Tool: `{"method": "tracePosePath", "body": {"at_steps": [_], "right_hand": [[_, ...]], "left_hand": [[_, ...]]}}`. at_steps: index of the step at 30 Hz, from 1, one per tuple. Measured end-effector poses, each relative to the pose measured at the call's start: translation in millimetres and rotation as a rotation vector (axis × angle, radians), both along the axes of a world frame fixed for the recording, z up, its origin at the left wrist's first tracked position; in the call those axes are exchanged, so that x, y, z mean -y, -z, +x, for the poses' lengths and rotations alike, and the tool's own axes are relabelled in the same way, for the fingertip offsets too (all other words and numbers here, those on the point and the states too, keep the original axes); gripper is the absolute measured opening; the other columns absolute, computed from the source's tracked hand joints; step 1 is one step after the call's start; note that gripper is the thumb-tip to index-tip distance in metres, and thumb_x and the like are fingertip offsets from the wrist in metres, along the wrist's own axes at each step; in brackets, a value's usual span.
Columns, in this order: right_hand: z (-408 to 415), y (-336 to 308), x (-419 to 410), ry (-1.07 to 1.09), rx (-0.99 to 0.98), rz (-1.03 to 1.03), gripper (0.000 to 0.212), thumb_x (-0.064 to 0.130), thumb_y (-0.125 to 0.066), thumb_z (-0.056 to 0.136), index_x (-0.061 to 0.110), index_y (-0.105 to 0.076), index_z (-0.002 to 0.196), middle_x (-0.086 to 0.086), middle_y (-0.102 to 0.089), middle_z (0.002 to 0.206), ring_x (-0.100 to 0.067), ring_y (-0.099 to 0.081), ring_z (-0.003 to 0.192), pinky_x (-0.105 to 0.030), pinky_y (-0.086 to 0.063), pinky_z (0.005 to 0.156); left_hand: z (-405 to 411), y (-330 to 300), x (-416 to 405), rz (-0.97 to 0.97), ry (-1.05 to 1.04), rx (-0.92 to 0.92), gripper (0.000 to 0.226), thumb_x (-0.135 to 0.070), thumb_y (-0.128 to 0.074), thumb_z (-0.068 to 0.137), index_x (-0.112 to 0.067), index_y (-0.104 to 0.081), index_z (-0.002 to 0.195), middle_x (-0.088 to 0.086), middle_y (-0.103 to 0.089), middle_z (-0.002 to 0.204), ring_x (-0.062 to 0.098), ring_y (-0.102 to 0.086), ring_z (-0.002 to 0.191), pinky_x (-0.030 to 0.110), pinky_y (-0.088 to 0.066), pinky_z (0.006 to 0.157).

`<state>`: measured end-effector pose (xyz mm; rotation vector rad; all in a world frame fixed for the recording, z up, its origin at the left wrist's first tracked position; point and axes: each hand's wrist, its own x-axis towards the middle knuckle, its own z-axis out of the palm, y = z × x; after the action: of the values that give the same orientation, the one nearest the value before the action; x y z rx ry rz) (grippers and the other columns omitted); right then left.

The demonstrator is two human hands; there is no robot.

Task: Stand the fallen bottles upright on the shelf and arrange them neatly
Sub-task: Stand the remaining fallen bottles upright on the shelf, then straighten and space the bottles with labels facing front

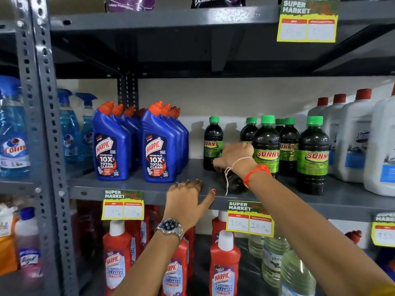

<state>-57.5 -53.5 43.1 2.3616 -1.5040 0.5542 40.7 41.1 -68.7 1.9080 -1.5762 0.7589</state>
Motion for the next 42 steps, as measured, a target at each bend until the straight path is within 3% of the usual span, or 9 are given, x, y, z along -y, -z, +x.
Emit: {"method": "tracePosePath", "body": {"at_steps": [6,9,20,25,29,33,36,39,42], "right_hand": [[-18,-7,-4,-0.348,0.687,-0.170,0.077,0.038,-0.071,0.068,0.010,-0.033,0.129,-0.015,-0.067,0.100,-0.037,-0.064,0.093,-0.038,-0.048,0.076],[-17,-4,-1,-0.492,0.837,-0.159,0.078,0.035,-0.071,0.064,0.017,-0.029,0.127,-0.010,-0.067,0.101,-0.033,-0.064,0.092,-0.038,-0.049,0.082],[-5,42,4,-0.664,0.891,0.031,0.085,0.023,-0.073,0.070,0.016,-0.020,0.136,0.001,-0.058,0.101,-0.021,-0.060,0.091,-0.026,-0.044,0.079],[-8,43,3,-0.520,0.832,-0.002,0.116,0.048,-0.081,0.055,0.013,-0.015,0.143,-0.016,-0.039,0.137,-0.031,-0.043,0.126,-0.037,-0.040,0.105],[-11,45,-2,-0.410,0.778,-0.003,0.127,0.052,-0.081,0.052,0.008,-0.007,0.145,-0.017,-0.055,0.125,-0.032,-0.056,0.116,-0.040,-0.048,0.096],[-16,37,17,-0.528,0.982,0.440,0.118,0.021,-0.086,0.058,0.012,-0.005,0.143,-0.010,-0.054,0.119,-0.024,-0.053,0.112,-0.034,-0.037,0.105],[-21,38,25,-0.652,1.092,0.706,0.096,0.000,-0.076,0.069,0.010,-0.013,0.140,-0.008,-0.061,0.108,-0.024,-0.058,0.107,-0.042,-0.041,0.105],[-20,41,17,-0.649,1.070,0.591,0.089,0.011,-0.080,0.068,0.009,-0.022,0.136,0.002,-0.057,0.097,-0.018,-0.057,0.098,-0.030,-0.044,0.090],[-10,46,10,-0.508,0.925,0.265,0.103,0.048,-0.085,0.046,0.006,-0.034,0.125,-0.001,-0.060,0.102,-0.020,-0.058,0.103,-0.032,-0.048,0.091]], "left_hand": [[-1,2,2,-0.038,-0.003,-0.036,0.062,-0.059,-0.029,0.080,-0.018,-0.067,0.106,-0.001,-0.071,0.109,0.017,-0.065,0.095,0.031,-0.047,0.081],[-2,3,2,-0.039,0.001,-0.046,0.063,-0.060,-0.029,0.079,-0.018,-0.066,0.109,-0.001,-0.069,0.113,0.016,-0.064,0.101,0.031,-0.047,0.085],[-2,2,3,-0.014,-0.036,-0.039,0.063,-0.059,-0.027,0.079,-0.016,-0.068,0.100,0.000,-0.072,0.102,0.017,-0.065,0.091,0.032,-0.046,0.080],[-3,2,2,-0.012,-0.034,-0.035,0.061,-0.058,-0.029,0.080,-0.017,-0.068,0.102,0.000,-0.072,0.102,0.017,-0.065,0.091,0.032,-0.046,0.080],[-3,2,2,-0.012,-0.030,-0.035,0.063,-0.059,-0.026,0.080,-0.018,-0.065,0.108,-0.001,-0.070,0.109,0.016,-0.063,0.098,0.032,-0.044,0.085],[-4,1,1,-0.005,-0.016,-0.060,0.065,-0.060,-0.025,0.079,-0.019,-0.064,0.111,-0.002,-0.069,0.112,0.015,-0.062,0.101,0.031,-0.043,0.087],[-4,1,1,0.007,0.001,-0.078,0.065,-0.060,-0.026,0.079,-0.020,-0.060,0.117,-0.002,-0.064,0.121,0.015,-0.058,0.112,0.032,-0.040,0.093],[-4,2,1,0.001,-0.003,-0.075,0.066,-0.060,-0.024,0.078,-0.020,-0.060,0.117,-0.002,-0.064,0.121,0.014,-0.058,0.112,0.033,-0.040,0.093],[-4,2,2,0.005,-0.024,-0.059,0.064,-0.060,-0.025,0.079,-0.021,-0.061,0.114,-0.004,-0.067,0.117,0.014,-0.059,0.107,0.032,-0.041,0.089]]}}
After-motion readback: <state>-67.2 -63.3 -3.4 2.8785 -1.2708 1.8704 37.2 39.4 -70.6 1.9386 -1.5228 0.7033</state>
